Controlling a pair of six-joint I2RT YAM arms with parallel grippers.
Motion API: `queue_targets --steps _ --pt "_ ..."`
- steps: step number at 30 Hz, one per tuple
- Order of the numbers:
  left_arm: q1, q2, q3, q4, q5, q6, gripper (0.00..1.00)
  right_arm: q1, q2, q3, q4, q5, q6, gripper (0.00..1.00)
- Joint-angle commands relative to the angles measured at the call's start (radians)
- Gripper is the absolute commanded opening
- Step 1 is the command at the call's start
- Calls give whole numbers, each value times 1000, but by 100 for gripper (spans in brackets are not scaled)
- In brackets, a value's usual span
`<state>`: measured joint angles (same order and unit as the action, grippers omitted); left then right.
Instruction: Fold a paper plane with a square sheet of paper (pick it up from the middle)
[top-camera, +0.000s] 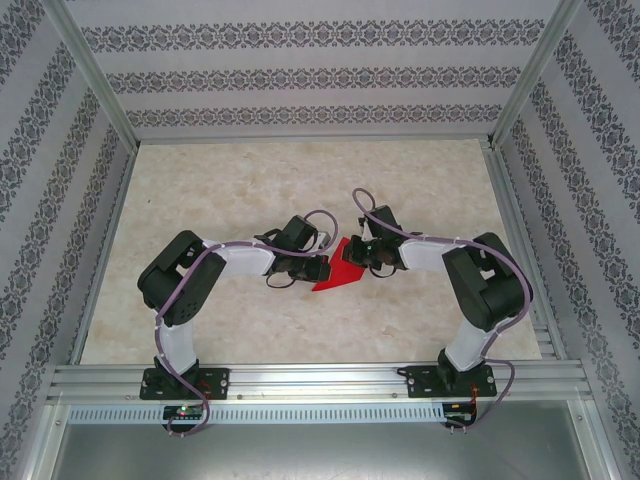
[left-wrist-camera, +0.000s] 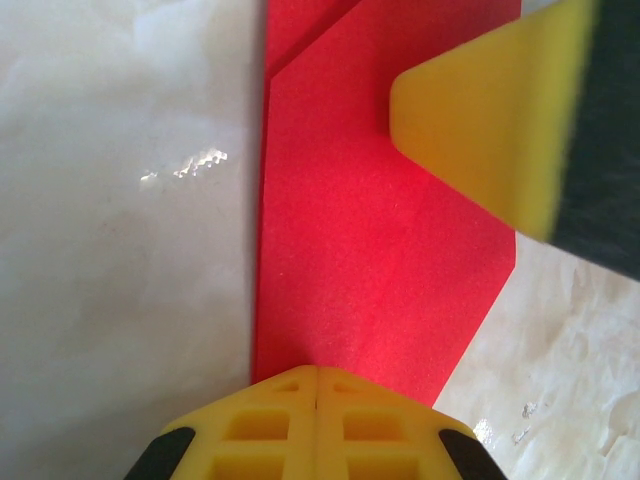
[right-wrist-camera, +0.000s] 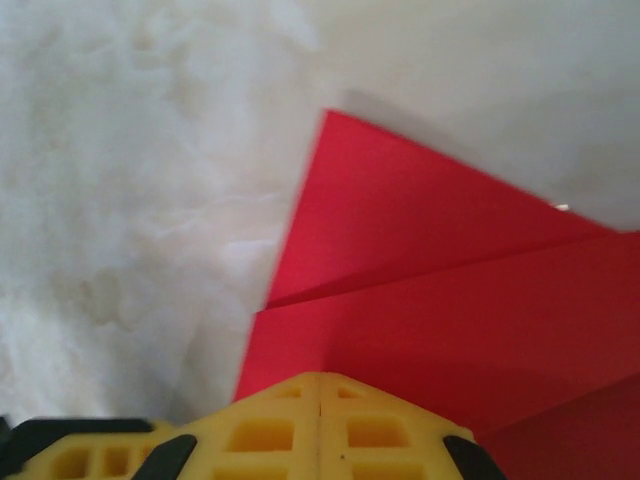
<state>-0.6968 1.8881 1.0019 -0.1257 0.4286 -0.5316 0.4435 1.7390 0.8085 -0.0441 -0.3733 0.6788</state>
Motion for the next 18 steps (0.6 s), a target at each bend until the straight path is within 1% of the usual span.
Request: queue_targets --steps 1,6,11,14,18 --pt "-10 65 -39 -177 -83 19 0 -57 29 -10 20 -4 5 5" --pt "-11 64 -43 -177 -82 21 0 -166 58 -4 -4 17 -24 5" --pt "-12 63 -44 -174 -79 21 0 -242 72 36 -40 30 -52 5" --pt "-12 63 -44 -172 -79 21 0 -246 47 62 -58 23 -54 5" --pt "-12 65 -43 -170 -77 18 0 -213 -18 52 -34 12 -29 6"
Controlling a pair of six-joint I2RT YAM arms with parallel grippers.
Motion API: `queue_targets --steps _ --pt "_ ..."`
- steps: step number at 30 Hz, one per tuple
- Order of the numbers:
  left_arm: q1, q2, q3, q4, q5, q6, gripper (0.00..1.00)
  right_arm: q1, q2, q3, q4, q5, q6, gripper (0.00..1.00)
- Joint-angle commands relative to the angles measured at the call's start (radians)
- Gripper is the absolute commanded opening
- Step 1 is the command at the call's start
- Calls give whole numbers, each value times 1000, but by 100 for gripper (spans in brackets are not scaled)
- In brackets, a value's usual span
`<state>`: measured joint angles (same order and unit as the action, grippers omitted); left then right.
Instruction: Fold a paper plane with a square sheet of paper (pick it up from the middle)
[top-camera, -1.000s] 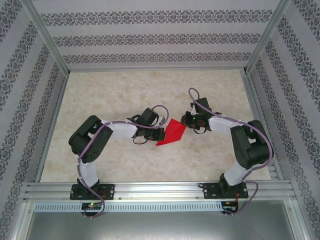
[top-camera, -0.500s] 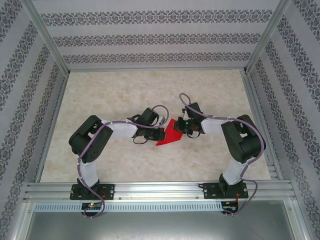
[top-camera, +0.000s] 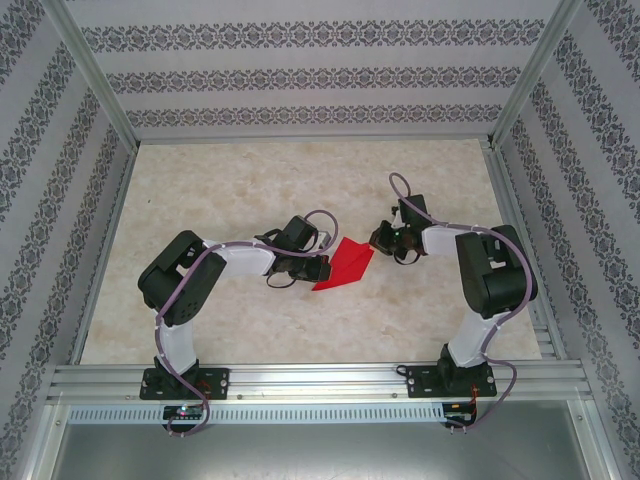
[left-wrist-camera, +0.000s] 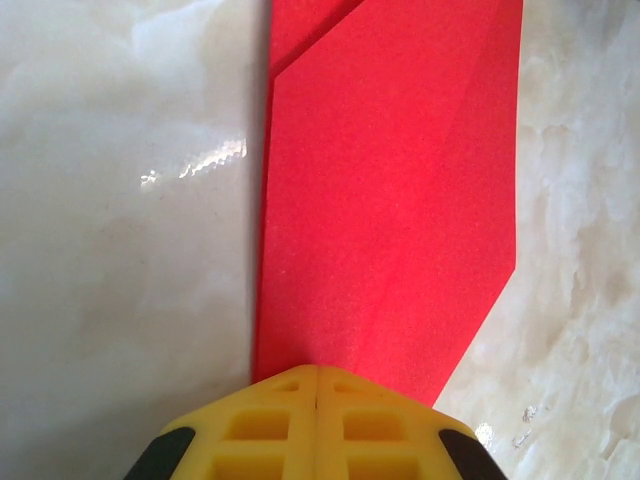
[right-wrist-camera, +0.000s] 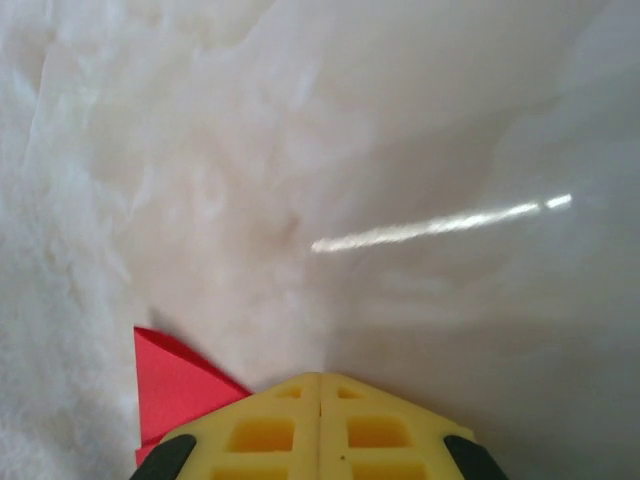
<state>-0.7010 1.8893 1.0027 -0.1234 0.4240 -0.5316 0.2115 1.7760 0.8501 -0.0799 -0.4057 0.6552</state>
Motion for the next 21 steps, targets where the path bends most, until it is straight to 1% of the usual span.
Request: queue_targets --steps 1,4,8,11,16,21 --pt "-9 63 -45 -170 -73 18 0 27 -70 5 1 49 -2 6" --pt "-9 61 -46 -171 -73 18 0 56 -121 -18 -4 53 15 6" --pt "-9 62 -47 -164 -73 16 0 132 -203 -71 0 79 52 7" --pt "-9 63 -46 -158 -74 13 0 188 -220 -112 57 63 115 7" --pt "-11 61 -44 -153 -73 10 0 287 -155 -120 139 32 194 7" --pt "-11 55 -47 -152 -70 9 0 325 -67 -134 220 24 259 6"
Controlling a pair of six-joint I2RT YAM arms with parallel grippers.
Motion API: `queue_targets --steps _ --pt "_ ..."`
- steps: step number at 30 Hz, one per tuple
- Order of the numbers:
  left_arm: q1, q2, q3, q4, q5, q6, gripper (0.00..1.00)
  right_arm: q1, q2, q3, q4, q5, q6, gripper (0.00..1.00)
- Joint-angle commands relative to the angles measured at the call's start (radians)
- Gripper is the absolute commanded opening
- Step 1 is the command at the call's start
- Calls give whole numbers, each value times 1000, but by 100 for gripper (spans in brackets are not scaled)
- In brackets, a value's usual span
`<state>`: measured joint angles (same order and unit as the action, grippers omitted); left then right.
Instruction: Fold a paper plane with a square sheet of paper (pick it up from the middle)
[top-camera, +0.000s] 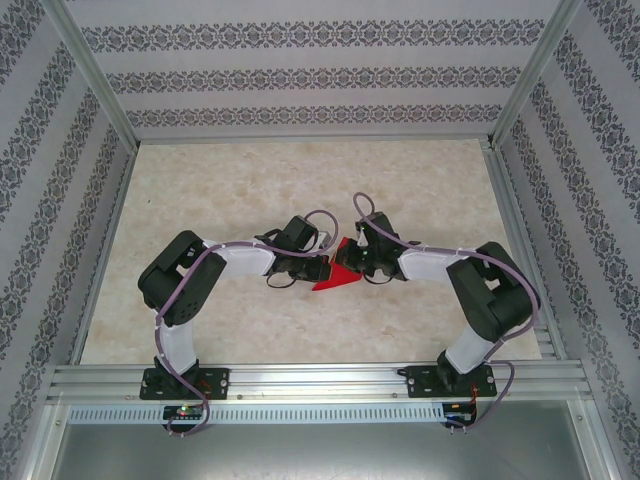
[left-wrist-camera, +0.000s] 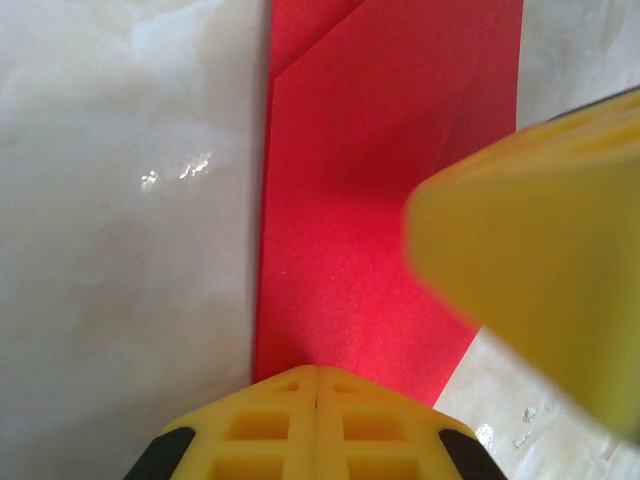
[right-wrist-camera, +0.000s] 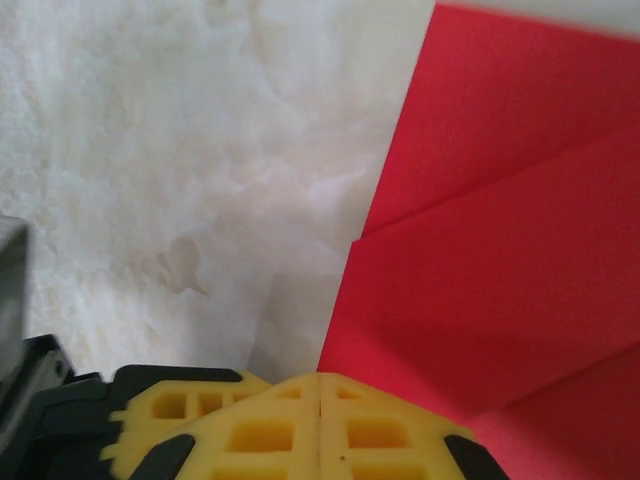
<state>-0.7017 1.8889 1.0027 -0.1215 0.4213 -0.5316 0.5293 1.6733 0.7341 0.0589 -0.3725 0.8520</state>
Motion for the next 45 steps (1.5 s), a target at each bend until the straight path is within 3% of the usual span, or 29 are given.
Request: queue_targets --steps 1,11,17,23,45 --pt "-10 56 -46 -154 -66 10 0 10 51 -22 88 -9 69 6" --pt "-9 -15 -38 -138 -36 18 1 0 107 -47 11 44 68 4" --pt "-5 -100 -14 -96 93 -13 10 3 115 -39 -30 51 42 4" --pt "-4 -112 -34 -87 125 -39 16 4 126 -35 -35 41 33 4" --pt "-4 -67 -49 -172 3 -14 16 8 172 -19 -79 49 6 4"
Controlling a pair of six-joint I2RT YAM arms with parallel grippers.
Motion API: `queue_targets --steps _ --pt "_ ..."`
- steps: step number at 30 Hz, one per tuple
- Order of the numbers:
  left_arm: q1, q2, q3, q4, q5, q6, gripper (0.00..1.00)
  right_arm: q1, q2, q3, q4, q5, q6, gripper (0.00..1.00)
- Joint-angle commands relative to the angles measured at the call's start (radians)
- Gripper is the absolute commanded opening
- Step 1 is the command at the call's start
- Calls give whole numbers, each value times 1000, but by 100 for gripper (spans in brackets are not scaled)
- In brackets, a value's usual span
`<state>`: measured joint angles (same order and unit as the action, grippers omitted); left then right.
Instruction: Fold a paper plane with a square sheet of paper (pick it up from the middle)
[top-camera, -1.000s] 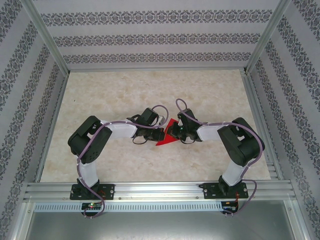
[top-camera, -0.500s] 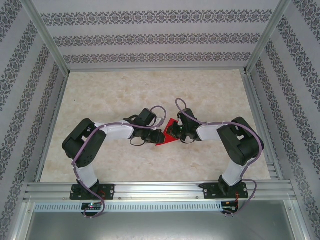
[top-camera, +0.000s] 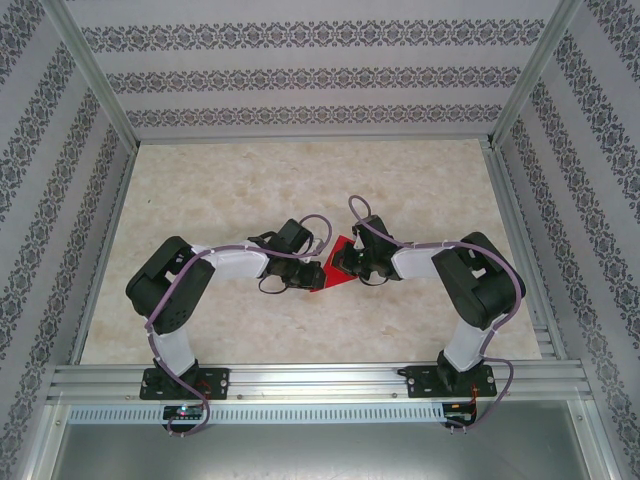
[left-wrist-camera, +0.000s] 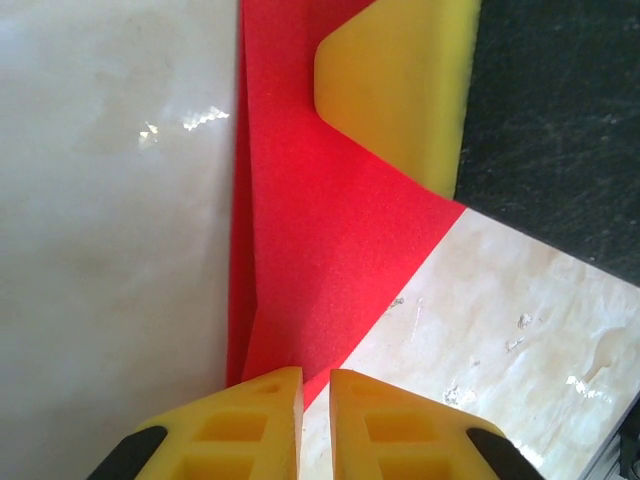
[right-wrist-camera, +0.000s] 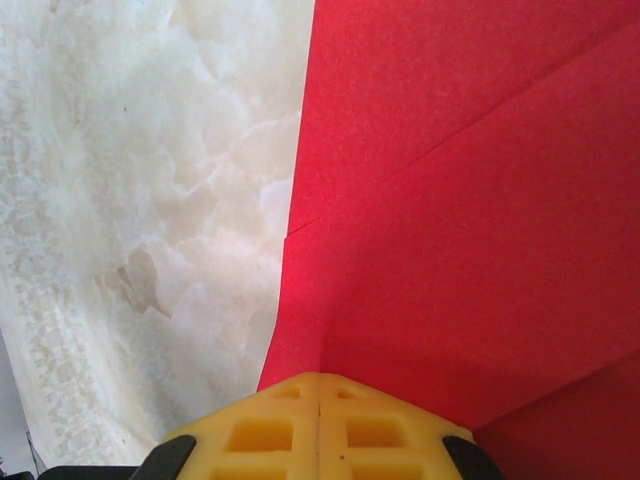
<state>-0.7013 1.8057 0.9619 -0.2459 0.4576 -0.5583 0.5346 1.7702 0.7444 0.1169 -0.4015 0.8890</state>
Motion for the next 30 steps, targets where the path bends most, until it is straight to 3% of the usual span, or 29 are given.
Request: queue_targets --steps 1,23,30 --pt "-3 16 -9 -48 -34 15 16 2 75 -30 -140 80 -31 4" --pt "10 -22 -122 -32 -28 10 15 -1 86 -22 -191 96 -44 4" --pt "12 -87 -175 -33 23 13 13 -1 84 -20 -202 98 -47 4"
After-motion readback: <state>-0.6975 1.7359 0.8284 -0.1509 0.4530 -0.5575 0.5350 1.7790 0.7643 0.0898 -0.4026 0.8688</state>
